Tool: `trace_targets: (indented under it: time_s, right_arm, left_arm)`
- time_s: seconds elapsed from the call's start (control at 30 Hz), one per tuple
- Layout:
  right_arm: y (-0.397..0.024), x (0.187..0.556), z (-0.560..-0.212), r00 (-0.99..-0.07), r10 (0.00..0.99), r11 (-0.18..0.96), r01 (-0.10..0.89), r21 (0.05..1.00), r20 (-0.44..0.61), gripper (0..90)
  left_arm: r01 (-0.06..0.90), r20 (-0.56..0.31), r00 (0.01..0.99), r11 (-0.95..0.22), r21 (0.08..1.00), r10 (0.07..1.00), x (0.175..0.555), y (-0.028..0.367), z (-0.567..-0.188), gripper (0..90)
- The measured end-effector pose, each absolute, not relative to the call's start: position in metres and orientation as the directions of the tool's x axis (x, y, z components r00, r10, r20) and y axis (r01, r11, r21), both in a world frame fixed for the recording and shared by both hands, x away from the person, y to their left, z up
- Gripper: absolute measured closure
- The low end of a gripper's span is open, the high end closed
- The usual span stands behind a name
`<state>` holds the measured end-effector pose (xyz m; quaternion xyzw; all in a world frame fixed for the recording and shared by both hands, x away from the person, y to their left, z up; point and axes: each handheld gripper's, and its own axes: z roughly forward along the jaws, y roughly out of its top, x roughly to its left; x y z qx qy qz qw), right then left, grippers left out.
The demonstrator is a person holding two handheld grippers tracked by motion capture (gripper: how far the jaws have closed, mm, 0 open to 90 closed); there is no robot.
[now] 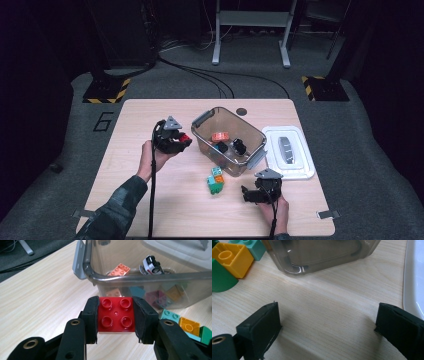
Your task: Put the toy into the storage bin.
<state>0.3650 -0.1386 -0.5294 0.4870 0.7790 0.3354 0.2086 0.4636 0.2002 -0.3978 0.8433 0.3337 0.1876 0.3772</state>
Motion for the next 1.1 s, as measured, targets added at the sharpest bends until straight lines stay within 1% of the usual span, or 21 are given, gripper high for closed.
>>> trace_targets:
  time_s: [0.6, 0.7, 1.1]
  right_arm:
    - [-0.139, 0.365, -0.529, -0.439, 0.899, 0.301, 0.619, 0.726, 0.002, 4.7]
    - [-0.139, 0.365, -0.529, -0.439, 0.899, 0.301, 0.619, 0.726, 0.002, 4.6]
    - [-0.138, 0.365, -0.529, -0.436, 0.900, 0.298, 0.619, 0.727, 0.002, 4.7]
  left_arm:
    - [0.383, 0.098, 0.719, -0.509, 0.771, 0.688, 0.481, 0.183, -0.361, 59.1]
    - [0.369, 0.107, 0.724, -0.513, 0.775, 0.682, 0.485, 0.175, -0.357, 59.1]
    - [0.382, 0.094, 0.745, -0.538, 0.752, 0.661, 0.500, 0.146, -0.357, 59.1]
